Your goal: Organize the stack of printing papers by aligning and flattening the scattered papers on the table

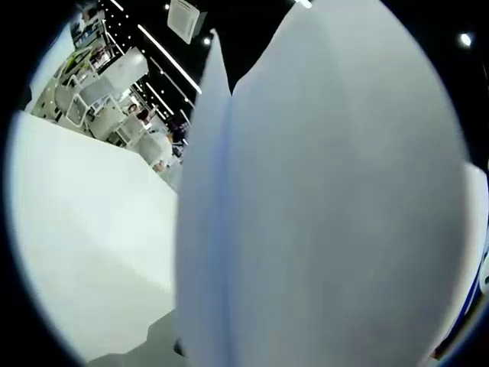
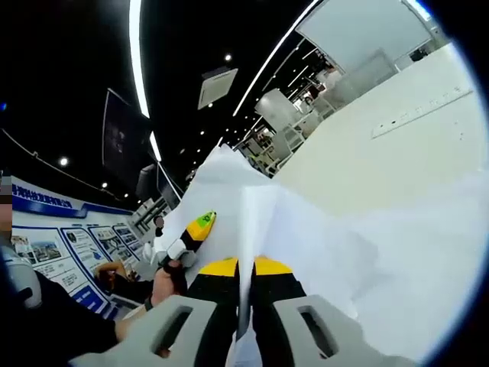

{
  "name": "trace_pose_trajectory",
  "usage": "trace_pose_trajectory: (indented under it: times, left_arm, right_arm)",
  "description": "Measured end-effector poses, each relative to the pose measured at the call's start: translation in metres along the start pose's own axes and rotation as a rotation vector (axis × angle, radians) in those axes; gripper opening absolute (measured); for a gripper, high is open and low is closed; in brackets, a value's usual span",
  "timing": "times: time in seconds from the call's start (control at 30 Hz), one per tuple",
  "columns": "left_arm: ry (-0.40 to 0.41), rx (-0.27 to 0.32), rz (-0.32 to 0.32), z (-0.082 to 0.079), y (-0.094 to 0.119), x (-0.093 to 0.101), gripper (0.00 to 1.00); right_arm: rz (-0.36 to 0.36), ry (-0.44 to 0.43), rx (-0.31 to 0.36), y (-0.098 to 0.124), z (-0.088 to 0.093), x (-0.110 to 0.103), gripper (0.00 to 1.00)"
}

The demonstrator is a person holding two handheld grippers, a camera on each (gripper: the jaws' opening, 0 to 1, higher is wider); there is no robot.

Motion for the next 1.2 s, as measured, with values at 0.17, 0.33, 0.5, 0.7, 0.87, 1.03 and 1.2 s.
trace_pose_trajectory:
  times: [0.17, 0.33, 0.5, 0.7, 0.87, 1.03, 1.2]
  left_arm:
    - [0.001, 0.005, 0.0, 0.0, 0.0, 0.0, 0.06]
    - [-0.012, 0.006, 0.004, 0.0, 0.0, 0.001, 0.06]
    - [-0.019, 0.006, 0.004, 0.0, 0.0, 0.001, 0.06]
    - [-0.021, 0.006, 0.002, 0.0, 0.0, 0.0, 0.06]
    - [-0.017, 0.007, 0.001, -0.001, 0.001, 0.0, 0.06]
    - [-0.014, 0.008, 0.001, -0.002, 0.001, -0.001, 0.06]
    - [-0.013, 0.007, 0.001, -0.002, 0.001, -0.001, 0.06]
  right_arm:
    - [0.006, 0.004, 0.005, 0.001, -0.002, 0.002, 0.02]
    - [0.014, 0.007, 0.016, 0.004, -0.006, 0.005, 0.03]
    - [0.014, 0.004, 0.023, 0.005, -0.007, 0.005, 0.04]
    - [0.023, 0.01, 0.028, 0.006, -0.008, 0.005, 0.05]
    - [0.03, 0.014, 0.036, 0.007, -0.009, 0.006, 0.06]
    - [0.034, 0.02, 0.053, 0.008, -0.012, 0.006, 0.08]
    - [0.037, 0.02, 0.057, 0.009, -0.012, 0.006, 0.09]
Point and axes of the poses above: the point that each gripper's makers call its tool centre point, and the gripper's own axes: y roughly backward along the fingers, x roughly to its right, z roughly out of its underside, the point moved 2 cm from there along y, roughly backward along the fingers, and after that the axes turned 8 degrees about -z, right-handed, at the moved point
